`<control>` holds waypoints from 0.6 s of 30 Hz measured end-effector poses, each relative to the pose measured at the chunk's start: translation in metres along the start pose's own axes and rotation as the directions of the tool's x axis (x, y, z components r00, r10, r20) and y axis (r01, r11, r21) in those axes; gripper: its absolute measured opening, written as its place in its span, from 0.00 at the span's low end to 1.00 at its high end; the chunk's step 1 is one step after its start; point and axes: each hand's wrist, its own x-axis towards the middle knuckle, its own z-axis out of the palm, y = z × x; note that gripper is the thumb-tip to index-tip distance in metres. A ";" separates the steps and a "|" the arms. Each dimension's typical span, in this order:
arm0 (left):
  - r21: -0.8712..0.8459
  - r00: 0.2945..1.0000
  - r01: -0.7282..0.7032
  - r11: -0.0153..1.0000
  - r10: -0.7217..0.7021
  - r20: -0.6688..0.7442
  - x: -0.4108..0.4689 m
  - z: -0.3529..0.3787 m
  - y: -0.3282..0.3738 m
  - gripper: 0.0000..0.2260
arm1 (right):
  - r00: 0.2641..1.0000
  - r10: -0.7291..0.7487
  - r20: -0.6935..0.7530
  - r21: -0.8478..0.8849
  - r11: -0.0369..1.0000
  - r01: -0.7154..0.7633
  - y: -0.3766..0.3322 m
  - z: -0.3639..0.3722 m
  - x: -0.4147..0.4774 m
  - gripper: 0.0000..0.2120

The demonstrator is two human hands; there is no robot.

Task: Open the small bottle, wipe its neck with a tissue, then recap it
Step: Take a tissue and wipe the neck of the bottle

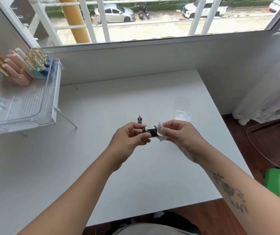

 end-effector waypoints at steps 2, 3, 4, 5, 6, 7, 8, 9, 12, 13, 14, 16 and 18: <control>0.050 0.999 -0.034 0.998 0.034 0.010 -0.002 -0.002 0.001 0.10 | 1.000 0.019 -0.003 0.055 0.998 -0.019 0.000 0.002 -0.001 0.03; 0.076 0.999 -0.047 0.996 0.047 0.011 -0.002 -0.003 0.002 0.11 | 0.999 0.035 0.004 0.092 0.995 -0.035 -0.001 0.004 -0.002 0.03; 0.106 0.998 -0.062 0.992 0.061 0.008 -0.002 -0.004 0.002 0.12 | 0.999 0.053 0.014 0.133 0.990 -0.054 -0.002 0.005 -0.002 0.03; 0.134 0.997 -0.078 0.988 0.077 0.006 -0.002 -0.005 0.003 0.12 | 0.997 0.071 0.024 0.170 0.983 -0.074 -0.002 0.006 -0.002 0.03; 0.155 0.996 -0.093 0.984 0.094 0.004 -0.002 -0.006 0.004 0.13 | 0.996 0.083 0.028 0.195 0.977 -0.087 -0.003 0.007 -0.002 0.02; 0.172 0.994 -0.108 0.979 0.109 0.005 -0.001 -0.008 0.004 0.13 | 0.996 0.088 0.025 0.209 0.974 -0.091 -0.004 0.008 -0.001 0.01; 0.186 0.993 -0.118 0.975 0.119 0.008 0.000 -0.009 0.004 0.13 | 0.996 0.085 0.016 0.211 0.974 -0.086 -0.004 0.009 -0.001 0.02; 0.191 0.993 -0.118 0.974 0.118 0.011 0.000 -0.011 0.004 0.14 | 0.997 0.074 0.006 0.203 0.976 -0.073 -0.004 0.010 0.000 0.02; 0.096 1.000 -0.005 0.995 0.003 0.019 0.001 -0.012 0.004 0.18 | 1.000 0.018 0.014 0.134 0.991 -0.020 -0.006 0.014 0.001 0.03; 0.051 0.999 0.044 0.998 -0.046 0.029 0.001 -0.012 0.005 0.20 | 1.000 0.006 0.023 0.101 0.995 -0.008 -0.007 0.015 0.001 0.03; 0.010 0.996 0.076 0.997 -0.077 0.040 0.001 -0.011 0.006 0.20 | 1.000 -0.001 0.028 0.071 0.997 -0.001 -0.008 0.017 0.001 0.03; -0.055 0.996 0.078 0.995 -0.075 0.056 0.003 -0.010 0.008 0.16 | 1.000 -0.003 0.031 0.070 0.998 0.001 -0.010 0.019 0.001 0.03; -0.058 0.998 0.022 0.998 -0.018 0.057 0.006 -0.009 0.011 0.12 | 1.000 0.016 0.019 0.170 0.985 -0.019 -0.013 0.020 0.002 0.03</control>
